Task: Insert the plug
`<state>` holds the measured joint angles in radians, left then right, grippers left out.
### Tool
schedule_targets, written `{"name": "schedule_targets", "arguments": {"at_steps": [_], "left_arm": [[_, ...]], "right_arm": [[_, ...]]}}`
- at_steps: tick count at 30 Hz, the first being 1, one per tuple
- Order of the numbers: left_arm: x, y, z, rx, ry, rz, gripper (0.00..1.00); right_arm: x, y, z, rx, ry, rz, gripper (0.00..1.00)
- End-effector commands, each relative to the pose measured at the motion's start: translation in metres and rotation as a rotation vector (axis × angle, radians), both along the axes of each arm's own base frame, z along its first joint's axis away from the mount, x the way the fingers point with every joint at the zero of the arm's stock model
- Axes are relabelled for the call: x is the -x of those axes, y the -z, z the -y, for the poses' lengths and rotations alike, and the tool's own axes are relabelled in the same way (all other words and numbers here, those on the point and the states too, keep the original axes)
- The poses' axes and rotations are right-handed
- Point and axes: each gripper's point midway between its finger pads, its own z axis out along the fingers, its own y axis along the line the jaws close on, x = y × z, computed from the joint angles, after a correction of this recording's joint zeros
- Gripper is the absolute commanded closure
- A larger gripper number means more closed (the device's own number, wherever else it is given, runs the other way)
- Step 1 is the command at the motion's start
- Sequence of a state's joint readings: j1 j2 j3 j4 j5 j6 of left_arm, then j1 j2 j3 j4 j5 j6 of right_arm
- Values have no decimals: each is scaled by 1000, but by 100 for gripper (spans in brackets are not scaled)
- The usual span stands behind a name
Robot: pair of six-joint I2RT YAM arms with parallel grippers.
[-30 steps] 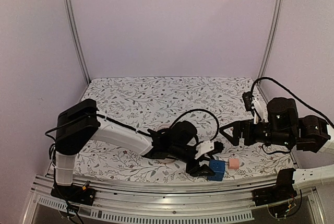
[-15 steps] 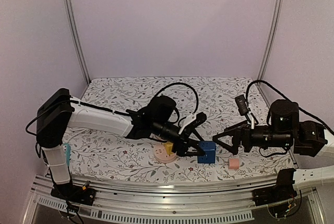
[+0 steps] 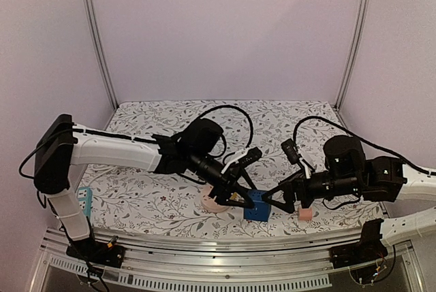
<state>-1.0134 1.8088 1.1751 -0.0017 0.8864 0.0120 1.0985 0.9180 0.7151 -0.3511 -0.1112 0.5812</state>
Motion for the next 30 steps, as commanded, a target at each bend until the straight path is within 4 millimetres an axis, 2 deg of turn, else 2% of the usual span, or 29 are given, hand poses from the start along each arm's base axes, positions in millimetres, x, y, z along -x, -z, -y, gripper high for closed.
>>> {"name": "schedule_targets", "arguments": {"at_steps": [1, 10, 22, 26, 30], "left_arm": [[9, -27, -8, 52, 60, -5, 71], [12, -39, -8, 61, 78, -15, 71], [15, -43, -6, 61, 90, -16, 71], [19, -35, -3, 28, 97, -6, 69], [20, -35, 0, 22, 95, 10, 69]], "right_arm": [[13, -2, -12, 2, -76, -7, 1], [34, -5, -26, -5, -154, 5, 4], [24, 5, -32, 41, -115, 11, 18], [24, 4, -32, 37, -118, 23, 26], [24, 5, -32, 41, -122, 24, 43]]}}
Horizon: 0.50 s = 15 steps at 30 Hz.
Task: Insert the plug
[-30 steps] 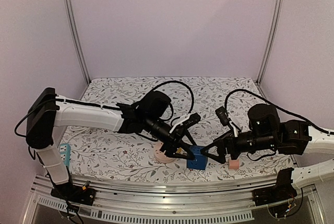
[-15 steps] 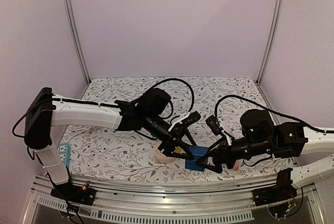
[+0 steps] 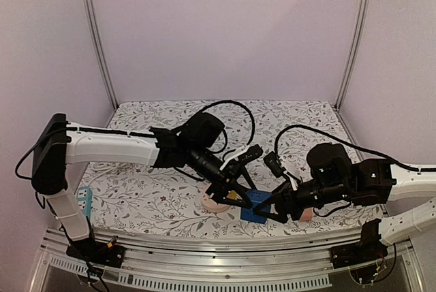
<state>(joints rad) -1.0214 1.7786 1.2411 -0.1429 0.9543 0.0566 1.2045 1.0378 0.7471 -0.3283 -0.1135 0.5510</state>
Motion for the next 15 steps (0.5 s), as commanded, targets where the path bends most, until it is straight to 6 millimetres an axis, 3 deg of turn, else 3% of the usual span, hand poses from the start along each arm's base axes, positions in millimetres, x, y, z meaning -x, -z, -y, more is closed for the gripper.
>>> {"name": "schedule_targets", "arguments": {"at_steps": [1, 4, 7, 8, 9, 10, 15], "left_arm": [[3, -11, 6, 23, 15, 33, 69], [1, -13, 8, 23, 2, 37, 59], [-6, -13, 11, 12, -42, 51, 39], [-10, -14, 12, 13, -66, 58, 31], [-14, -15, 14, 13, -92, 63, 11], [-19, -16, 15, 12, -130, 67, 2], [-47, -31, 8, 52, -329, 150, 1]], "right_arm": [[-1, -12, -4, -25, -3, 23, 48], [0, -11, -5, -26, -14, 19, 64], [1, -12, -6, -32, -18, 21, 75], [1, -13, -6, -34, -16, 24, 76], [-1, -15, -5, -38, -7, 30, 77], [-3, -15, -4, -37, 6, 35, 76], [-18, -16, 8, -17, 114, 55, 76]]}}
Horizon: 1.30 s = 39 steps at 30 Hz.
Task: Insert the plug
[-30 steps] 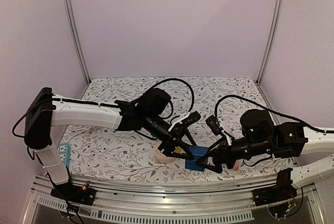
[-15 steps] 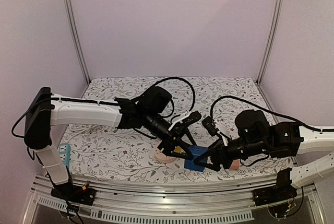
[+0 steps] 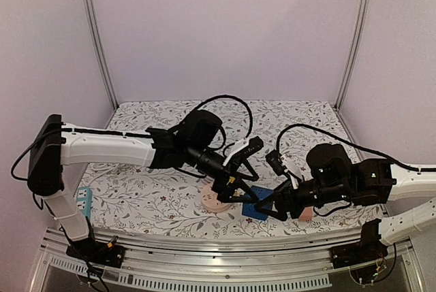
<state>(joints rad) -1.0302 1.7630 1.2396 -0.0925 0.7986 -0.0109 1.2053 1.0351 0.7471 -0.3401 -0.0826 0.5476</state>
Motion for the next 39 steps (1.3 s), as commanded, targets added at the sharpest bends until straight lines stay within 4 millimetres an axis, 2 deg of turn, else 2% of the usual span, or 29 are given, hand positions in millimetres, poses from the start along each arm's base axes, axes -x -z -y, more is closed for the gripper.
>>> {"name": "schedule_targets", "arguments": {"at_steps": [1, 6, 9, 15, 20, 24, 28, 33, 39], "left_arm": [[-33, -40, -6, 96, -236, 123, 1], [-60, -52, -32, 125, -463, 194, 1], [-63, -50, -44, 125, -548, 231, 0], [-27, -46, -63, 238, -603, 400, 1], [3, -40, -83, 337, -567, 430, 1], [4, -43, -95, 392, -660, 484, 0], [7, -49, -95, 427, -750, 611, 1], [11, -68, -92, 507, -818, 686, 0], [4, -83, -87, 524, -902, 711, 0]], "right_arm": [[-18, -20, 9, -33, 122, 51, 76], [-28, -30, 18, -65, 207, 70, 74], [-33, -37, 20, -94, 244, 82, 75], [-41, -57, 9, -208, 278, 89, 78], [-46, -82, -1, -333, 297, 87, 89], [-48, -107, -15, -440, 288, 56, 94], [-52, -130, -25, -554, 307, 18, 97], [-53, -145, -40, -638, 303, -38, 100], [-51, -145, -63, -654, 255, -97, 100]]}}
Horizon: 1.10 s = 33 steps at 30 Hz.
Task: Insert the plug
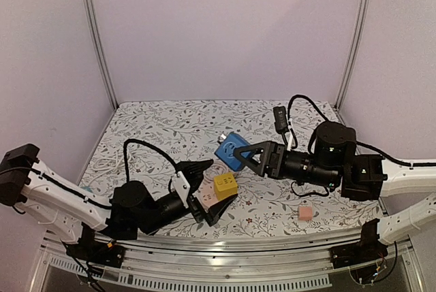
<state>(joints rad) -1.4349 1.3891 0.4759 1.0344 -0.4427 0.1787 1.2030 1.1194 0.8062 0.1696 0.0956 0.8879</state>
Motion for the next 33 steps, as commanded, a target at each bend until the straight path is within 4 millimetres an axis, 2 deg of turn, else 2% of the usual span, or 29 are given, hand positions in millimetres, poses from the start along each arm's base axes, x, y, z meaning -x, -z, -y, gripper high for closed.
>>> {"name": "schedule_targets", "arguments": {"at_steps": [1, 7, 12, 14, 16, 21, 24, 30, 33], "left_arm": [[-7, -31, -4, 95, -98, 50, 2], [-8, -42, -4, 105, -146, 72, 9], [-12, -47, -6, 106, -189, 85, 25], [-14, -48, -6, 104, -210, 89, 27], [-15, -51, -6, 115, -225, 94, 26], [-15, -55, -1, 110, -250, 117, 12], [-18, -55, -2, 99, -298, 135, 12], [-19, -57, -10, 122, -344, 148, 27], [-18, -54, -8, 104, -344, 156, 49]], "right_arm": [[2, -32, -19, -122, -52, -10, 100], [3, -31, -24, -158, -65, -32, 100], [5, -33, -23, -185, -72, -42, 100], [7, -34, -25, -195, -89, -46, 100], [12, -34, -28, -200, -120, -54, 100], [12, -31, -30, -205, -128, -68, 100], [13, -30, -31, -204, -131, -72, 100], [10, -26, -29, -204, -112, -75, 100], [9, -26, -27, -205, -106, -73, 100]]}}
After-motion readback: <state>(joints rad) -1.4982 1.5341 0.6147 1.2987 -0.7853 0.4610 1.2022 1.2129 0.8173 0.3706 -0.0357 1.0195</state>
